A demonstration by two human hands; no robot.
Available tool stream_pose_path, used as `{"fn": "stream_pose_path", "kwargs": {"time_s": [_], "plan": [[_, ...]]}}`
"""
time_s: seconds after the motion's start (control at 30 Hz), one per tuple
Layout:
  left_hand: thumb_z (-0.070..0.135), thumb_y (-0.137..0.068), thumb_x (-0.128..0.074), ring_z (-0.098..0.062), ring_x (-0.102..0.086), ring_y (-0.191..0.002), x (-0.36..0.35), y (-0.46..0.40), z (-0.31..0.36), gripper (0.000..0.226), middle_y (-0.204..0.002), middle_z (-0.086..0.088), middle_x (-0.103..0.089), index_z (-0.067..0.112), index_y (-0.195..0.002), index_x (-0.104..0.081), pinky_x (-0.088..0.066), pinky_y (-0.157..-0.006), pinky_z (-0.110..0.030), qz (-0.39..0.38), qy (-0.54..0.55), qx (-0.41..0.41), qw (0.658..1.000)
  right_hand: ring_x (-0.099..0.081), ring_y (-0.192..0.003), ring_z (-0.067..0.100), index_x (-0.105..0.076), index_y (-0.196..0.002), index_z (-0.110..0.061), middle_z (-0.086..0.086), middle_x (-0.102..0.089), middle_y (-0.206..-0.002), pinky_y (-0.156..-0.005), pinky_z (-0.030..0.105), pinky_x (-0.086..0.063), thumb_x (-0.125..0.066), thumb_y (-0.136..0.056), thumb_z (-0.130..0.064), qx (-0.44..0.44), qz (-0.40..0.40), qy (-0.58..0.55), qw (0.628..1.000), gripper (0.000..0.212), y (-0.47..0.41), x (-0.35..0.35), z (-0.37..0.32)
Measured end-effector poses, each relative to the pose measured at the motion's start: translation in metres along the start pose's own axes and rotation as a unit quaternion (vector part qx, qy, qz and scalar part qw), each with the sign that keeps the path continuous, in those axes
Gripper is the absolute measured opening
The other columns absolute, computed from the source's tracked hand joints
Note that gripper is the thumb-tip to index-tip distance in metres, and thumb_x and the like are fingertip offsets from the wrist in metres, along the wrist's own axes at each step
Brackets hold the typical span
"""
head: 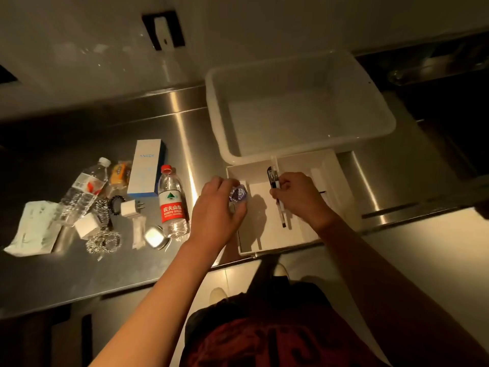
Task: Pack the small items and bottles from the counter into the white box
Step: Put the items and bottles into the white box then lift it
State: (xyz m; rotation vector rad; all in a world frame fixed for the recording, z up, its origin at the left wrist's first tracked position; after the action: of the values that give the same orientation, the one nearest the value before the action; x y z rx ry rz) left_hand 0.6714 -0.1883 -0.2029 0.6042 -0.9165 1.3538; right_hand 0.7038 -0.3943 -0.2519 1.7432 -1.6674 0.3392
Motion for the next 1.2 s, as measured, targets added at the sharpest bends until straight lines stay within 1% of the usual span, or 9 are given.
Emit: {"fn": "stream_pose_path", "kwargs": {"time_s": [0.13,0.23,0.3,0.43,0.57,0.67,0.77,0.97,1.2], "plan": [[0.037,-0.088,-0.072,-0.015,-0.056,-0.103,-0.030,-0.009,0.020,0.038,-0.115,0.006,-0.057,0.026,-0.123,-0.061,-0.053,-0.076,-0.033,-0.018,-0.013,0.009,1.000,-0.068,-0.073,0.019,-0.071,-0.087,-0.016,0.001,-0.069,-0.076,-0.067,0.032,-0.052,-0.078,-0.088,-0.020,-0.023,-0.020,0.021,0.999,0.008,-0.010,0.016,0.040],[0.038,-0.087,-0.074,-0.014,-0.059,-0.097,-0.053,-0.016,0.033,0.038,-0.115,0.008,-0.057,0.029,-0.122,-0.062,-0.049,-0.070,-0.028,-0.029,-0.016,0.013,0.999,-0.063,-0.068,0.012,-0.063,-0.076,-0.025,-0.006,-0.064,-0.072,-0.058,0.024,-0.041,-0.078,-0.087,-0.024,-0.043,-0.029,0.056,0.997,0.019,-0.020,0.027,0.068],[0.036,-0.086,-0.075,-0.015,-0.059,-0.096,-0.067,-0.021,0.041,0.038,-0.113,0.008,-0.057,0.029,-0.121,-0.062,-0.048,-0.068,-0.029,-0.038,-0.015,0.012,0.999,-0.063,-0.070,0.015,-0.064,-0.078,-0.022,-0.004,-0.064,-0.075,-0.058,0.025,-0.042,-0.078,-0.086,-0.025,-0.056,-0.034,0.088,0.994,0.016,-0.025,0.033,0.083],[0.031,-0.085,-0.076,-0.020,-0.058,-0.098,-0.091,-0.028,0.052,0.037,-0.110,0.002,-0.061,0.024,-0.120,-0.066,-0.050,-0.074,-0.032,-0.051,-0.007,0.012,0.999,-0.070,-0.079,0.024,-0.073,-0.093,-0.013,0.005,-0.071,-0.085,-0.071,0.035,-0.058,-0.074,-0.085,-0.022,-0.073,-0.050,0.144,0.986,0.013,-0.031,0.034,0.103],[0.033,-0.087,-0.076,-0.020,-0.058,-0.100,-0.107,-0.030,0.053,0.038,-0.111,0.001,-0.062,0.023,-0.122,-0.066,-0.045,-0.075,-0.028,-0.055,-0.018,0.018,0.998,-0.071,-0.085,0.027,-0.065,-0.092,-0.013,0.007,-0.071,-0.091,-0.062,0.029,-0.050,-0.071,-0.083,-0.016,-0.071,-0.054,0.199,0.976,0.010,-0.034,0.027,0.110],[0.033,-0.087,-0.076,-0.021,-0.059,-0.100,-0.115,-0.032,0.051,0.040,-0.112,0.001,-0.062,0.023,-0.123,-0.066,-0.053,-0.076,-0.035,-0.064,-0.017,0.024,0.997,-0.071,-0.088,0.030,-0.063,-0.090,-0.013,0.010,-0.071,-0.095,-0.056,0.024,-0.042,-0.067,-0.085,-0.011,-0.070,-0.048,0.214,0.973,0.006,-0.035,0.024,0.117],[0.033,-0.086,-0.076,-0.021,-0.060,-0.099,-0.123,-0.033,0.053,0.041,-0.112,0.001,-0.062,0.023,-0.124,-0.065,-0.055,-0.075,-0.035,-0.070,-0.010,0.027,0.997,-0.072,-0.092,0.030,-0.069,-0.098,-0.006,0.012,-0.073,-0.099,-0.065,0.027,-0.047,-0.067,-0.087,-0.010,-0.073,-0.052,0.226,0.970,0.011,-0.034,0.021,0.122],[0.035,-0.087,-0.076,-0.021,-0.059,-0.100,-0.134,-0.035,0.053,0.042,-0.112,0.001,-0.062,0.024,-0.126,-0.065,-0.053,-0.072,-0.033,-0.081,-0.003,0.033,0.996,-0.070,-0.095,0.029,-0.069,-0.104,-0.007,0.012,-0.072,-0.104,-0.070,0.029,-0.049,-0.068,-0.089,-0.010,-0.073,-0.070,0.258,0.961,0.015,-0.029,0.014,0.126],[0.034,-0.087,-0.076,-0.022,-0.059,-0.100,-0.138,-0.045,0.052,0.042,-0.113,0.001,-0.062,0.023,-0.126,-0.065,-0.054,-0.073,-0.036,-0.084,-0.004,0.037,0.996,-0.062,-0.111,0.028,-0.063,-0.123,-0.009,0.011,-0.063,-0.123,-0.093,0.034,-0.050,-0.064,-0.091,-0.008,0.013,-0.100,0.302,0.948,0.032,-0.037,0.014,0.112]]}}
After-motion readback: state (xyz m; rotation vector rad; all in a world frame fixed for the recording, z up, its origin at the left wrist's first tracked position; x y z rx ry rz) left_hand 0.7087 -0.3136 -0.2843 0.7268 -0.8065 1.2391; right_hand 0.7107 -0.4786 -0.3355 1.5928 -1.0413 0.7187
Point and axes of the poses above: each hand's wrist, its own y-axis away from the middle knuckle, its own x-axis out of the back of the hand, z = x × y, the point moved 9 cm from there along -y, towards the middle knuckle
